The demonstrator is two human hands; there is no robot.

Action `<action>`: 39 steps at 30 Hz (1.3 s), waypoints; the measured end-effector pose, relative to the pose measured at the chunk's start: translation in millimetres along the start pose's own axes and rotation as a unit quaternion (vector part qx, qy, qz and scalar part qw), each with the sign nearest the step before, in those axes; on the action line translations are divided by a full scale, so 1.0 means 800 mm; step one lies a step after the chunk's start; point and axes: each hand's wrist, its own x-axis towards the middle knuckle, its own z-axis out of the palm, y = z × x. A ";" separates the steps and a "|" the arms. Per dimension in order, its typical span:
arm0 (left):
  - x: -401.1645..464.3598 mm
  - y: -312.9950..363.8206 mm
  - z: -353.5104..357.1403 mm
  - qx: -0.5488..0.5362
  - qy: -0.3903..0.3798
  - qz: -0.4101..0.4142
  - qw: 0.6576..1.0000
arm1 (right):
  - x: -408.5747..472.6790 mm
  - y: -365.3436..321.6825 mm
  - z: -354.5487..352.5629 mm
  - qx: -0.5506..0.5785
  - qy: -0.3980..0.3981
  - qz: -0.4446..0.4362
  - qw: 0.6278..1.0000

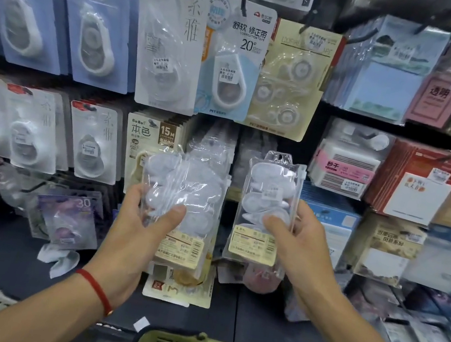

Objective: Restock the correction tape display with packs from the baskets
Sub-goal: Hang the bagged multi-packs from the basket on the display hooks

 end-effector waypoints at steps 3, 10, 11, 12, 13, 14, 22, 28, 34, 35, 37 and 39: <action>0.000 0.001 -0.002 0.004 -0.006 0.018 1.000 | 0.007 0.001 -0.007 0.018 -0.019 0.002 1.000; -0.002 0.002 -0.003 0.004 -0.006 0.035 0.999 | 0.007 0.001 -0.008 0.030 -0.044 0.002 0.999; -0.002 0.003 -0.003 0.001 -0.004 0.036 0.999 | 0.007 0.001 -0.007 0.033 -0.046 0.002 0.998; -0.002 0.003 -0.002 -0.001 -0.001 0.037 0.999 | 0.006 0.000 -0.006 0.034 -0.046 0.000 0.998; -0.001 0.003 -0.002 -0.003 0.000 0.039 0.999 | 0.007 -0.001 -0.006 0.032 -0.046 -0.004 0.998; -0.001 0.004 -0.002 -0.003 0.001 0.042 0.999 | 0.007 -0.001 -0.006 0.030 -0.046 -0.010 0.998; 0.000 0.002 -0.003 -0.003 0.001 0.046 0.999 | 0.010 -0.003 -0.008 0.031 -0.041 -0.010 0.999; 0.001 0.001 -0.004 -0.004 0.003 0.043 0.999 | 0.007 -0.003 -0.002 0.023 -0.014 0.009 1.000; -0.002 0.001 -0.001 -0.012 -0.016 0.032 0.999 | 0.002 0.000 0.002 -0.190 0.001 -0.024 0.982; -0.003 -0.001 0.000 -0.015 -0.021 0.027 0.999 | -0.002 0.003 0.007 -0.170 -0.037 -0.015 0.985; -0.006 -0.004 0.004 -0.021 -0.036 0.015 0.999 | -0.010 0.007 0.019 -0.123 -0.121 0.014 0.985; -0.009 -0.007 0.009 -0.024 -0.049 0.000 0.998 | -0.016 0.012 0.030 -0.076 -0.149 0.032 0.985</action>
